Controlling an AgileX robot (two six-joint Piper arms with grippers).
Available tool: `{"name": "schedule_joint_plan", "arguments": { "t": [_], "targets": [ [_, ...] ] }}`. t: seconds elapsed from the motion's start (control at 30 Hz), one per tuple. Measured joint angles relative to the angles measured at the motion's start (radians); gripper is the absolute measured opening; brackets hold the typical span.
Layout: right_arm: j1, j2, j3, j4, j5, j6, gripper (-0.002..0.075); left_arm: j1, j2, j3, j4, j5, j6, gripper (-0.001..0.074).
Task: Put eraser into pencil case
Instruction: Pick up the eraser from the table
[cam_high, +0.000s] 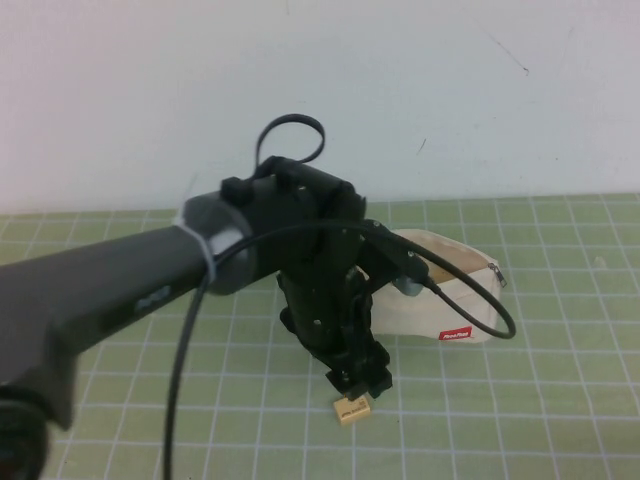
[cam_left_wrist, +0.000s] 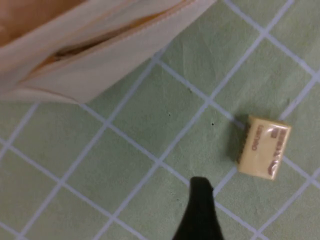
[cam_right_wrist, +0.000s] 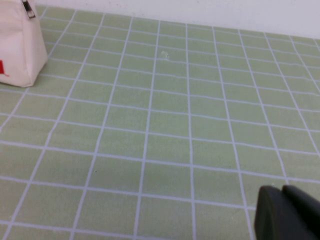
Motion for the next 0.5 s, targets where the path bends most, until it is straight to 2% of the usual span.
{"name": "schedule_joint_plan", "arguments": {
  "t": [0.23,0.5],
  "targets": [
    [0.000,0.000,0.000,0.000,0.000,0.000,-0.0001,0.000,0.128,-0.113,-0.014,0.142,-0.013,0.0456],
    [0.000,0.000,0.000,0.000,0.000,0.000,-0.0001,-0.011,0.131,-0.123,-0.048,0.106,0.064,0.0449]
  ]
}}
